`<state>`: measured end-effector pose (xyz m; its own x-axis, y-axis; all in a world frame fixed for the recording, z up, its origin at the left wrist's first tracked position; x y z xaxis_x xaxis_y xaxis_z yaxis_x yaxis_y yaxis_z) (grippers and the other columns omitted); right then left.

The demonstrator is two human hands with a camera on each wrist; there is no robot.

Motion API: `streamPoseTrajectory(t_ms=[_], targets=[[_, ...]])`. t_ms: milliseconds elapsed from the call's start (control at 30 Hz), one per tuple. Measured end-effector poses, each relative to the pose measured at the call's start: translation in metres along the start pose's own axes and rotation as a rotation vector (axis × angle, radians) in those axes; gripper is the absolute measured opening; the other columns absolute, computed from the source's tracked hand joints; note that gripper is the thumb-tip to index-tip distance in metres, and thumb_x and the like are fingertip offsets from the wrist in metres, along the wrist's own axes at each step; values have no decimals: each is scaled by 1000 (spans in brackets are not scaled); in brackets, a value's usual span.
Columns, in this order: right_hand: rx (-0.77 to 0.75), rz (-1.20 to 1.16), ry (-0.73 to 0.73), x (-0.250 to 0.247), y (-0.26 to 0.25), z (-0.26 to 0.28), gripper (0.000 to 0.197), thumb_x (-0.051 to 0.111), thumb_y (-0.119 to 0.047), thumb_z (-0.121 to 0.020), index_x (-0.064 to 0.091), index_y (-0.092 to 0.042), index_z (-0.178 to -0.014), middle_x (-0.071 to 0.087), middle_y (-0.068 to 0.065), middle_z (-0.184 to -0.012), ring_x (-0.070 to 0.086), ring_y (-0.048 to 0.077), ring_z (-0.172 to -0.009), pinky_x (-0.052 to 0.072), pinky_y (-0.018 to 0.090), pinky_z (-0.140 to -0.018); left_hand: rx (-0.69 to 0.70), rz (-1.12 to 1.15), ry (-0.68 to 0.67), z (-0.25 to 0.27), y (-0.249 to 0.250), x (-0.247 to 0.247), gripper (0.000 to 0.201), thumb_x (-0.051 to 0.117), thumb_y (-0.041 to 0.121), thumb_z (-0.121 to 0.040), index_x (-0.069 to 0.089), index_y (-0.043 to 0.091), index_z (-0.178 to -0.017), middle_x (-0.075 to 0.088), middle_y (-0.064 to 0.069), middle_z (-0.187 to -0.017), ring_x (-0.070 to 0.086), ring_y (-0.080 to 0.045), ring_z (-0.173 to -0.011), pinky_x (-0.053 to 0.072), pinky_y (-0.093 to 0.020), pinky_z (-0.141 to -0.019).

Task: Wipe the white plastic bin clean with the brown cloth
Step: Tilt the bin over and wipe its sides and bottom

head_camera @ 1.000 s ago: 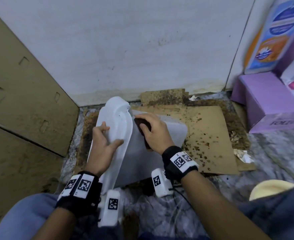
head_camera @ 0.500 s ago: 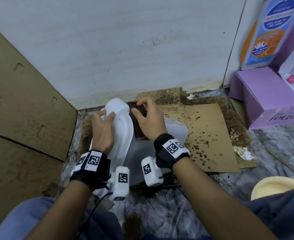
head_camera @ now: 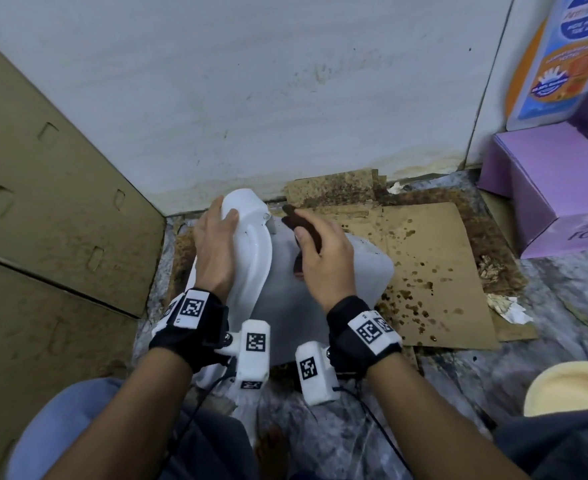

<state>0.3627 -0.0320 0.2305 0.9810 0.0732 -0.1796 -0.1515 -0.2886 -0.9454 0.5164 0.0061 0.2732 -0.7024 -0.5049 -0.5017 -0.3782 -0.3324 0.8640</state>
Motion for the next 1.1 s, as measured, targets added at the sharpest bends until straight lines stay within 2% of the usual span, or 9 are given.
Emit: streamPoseTrajectory(t_ms=[67, 200, 333, 533, 633, 733, 833, 933, 1100], targets=[[-101, -29, -11, -6, -19, -2, 30, 56, -15, -94, 64, -18, -122, 59, 3, -120, 53, 14, -112, 38, 13, -97, 11, 13, -2, 0, 2, 4, 60, 37, 52, -95, 34, 39, -153, 26, -1, -161, 31, -9, -133, 22, -41, -117], [-339, 156, -216, 4, -37, -4, 31, 56, -12, -92, 65, -14, -121, 54, 9, -124, 48, 22, -115, 38, 28, -102, 12, 26, 4, -2, 5, 9, 53, 37, 55, -91, 46, 43, -143, 34, -1, -155, 36, -16, -137, 22, -54, -119], [-270, 175, -204, 2, -25, -5, 29, 51, -9, -93, 63, -9, -119, 49, 9, -125, 49, 24, -115, 41, 34, -102, 0, 27, -26, -4, 6, 9, 64, 36, 58, -86, 41, 42, -147, 29, -1, -158, 32, -18, -142, 21, -55, -120], [-197, 376, -241, -3, -37, -16, 25, 50, -5, -92, 63, -7, -114, 46, 9, -119, 47, 24, -110, 38, 24, -95, 17, -17, -27, -10, 7, 10, 61, 35, 56, -86, 41, 44, -146, 29, -2, -159, 32, -13, -136, 21, -58, -119], [-57, 344, -140, -22, -35, -26, 22, 50, -10, -94, 64, -8, -111, 43, 6, -119, 45, 18, -107, 28, 11, -91, 15, -15, -40, -12, 8, 13, 64, 35, 59, -85, 40, 43, -147, 26, -2, -160, 30, -23, -143, 21, -60, -118], [-115, 281, -91, -29, -38, -26, 24, 54, -11, -92, 66, -11, -113, 47, 7, -117, 45, 12, -102, 26, 5, -89, 32, -26, -52, -14, 11, 18, 67, 34, 58, -84, 39, 41, -148, 26, -3, -160, 27, -20, -145, 19, -58, -119], [-211, 298, -167, -15, -44, -22, 27, 56, -11, -90, 67, -12, -114, 49, 8, -116, 48, 20, -107, 38, 21, -96, 43, -12, -76, -15, 14, 25, 71, 35, 62, -81, 41, 39, -148, 27, -3, -160, 26, -18, -146, 19, -57, -120], [-282, 417, -217, -7, -48, -18, 29, 55, -8, -89, 66, -13, -115, 50, 11, -117, 48, 28, -108, 45, 37, -93, 22, 3, -74, -18, 15, 27, 71, 35, 62, -82, 41, 40, -149, 26, -3, -160, 25, -17, -146, 18, -57, -120], [-327, 453, -311, -14, -54, -9, 30, 53, -5, -90, 67, -17, -113, 51, 7, -116, 46, 26, -104, 45, 39, -90, 25, 24, -95, -16, 13, 26, 73, 39, 68, -80, 40, 43, -148, 24, 1, -159, 27, -22, -147, 21, -59, -119]])
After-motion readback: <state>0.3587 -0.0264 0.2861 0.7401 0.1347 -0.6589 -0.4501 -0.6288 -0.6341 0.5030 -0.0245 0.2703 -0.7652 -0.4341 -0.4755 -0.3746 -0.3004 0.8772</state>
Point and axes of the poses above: each hand's wrist, its own z-axis away from the middle knuckle, its own x-axis out of the palm, y = z × x, the point moved 2 cm from there along -z, towards the middle knuckle
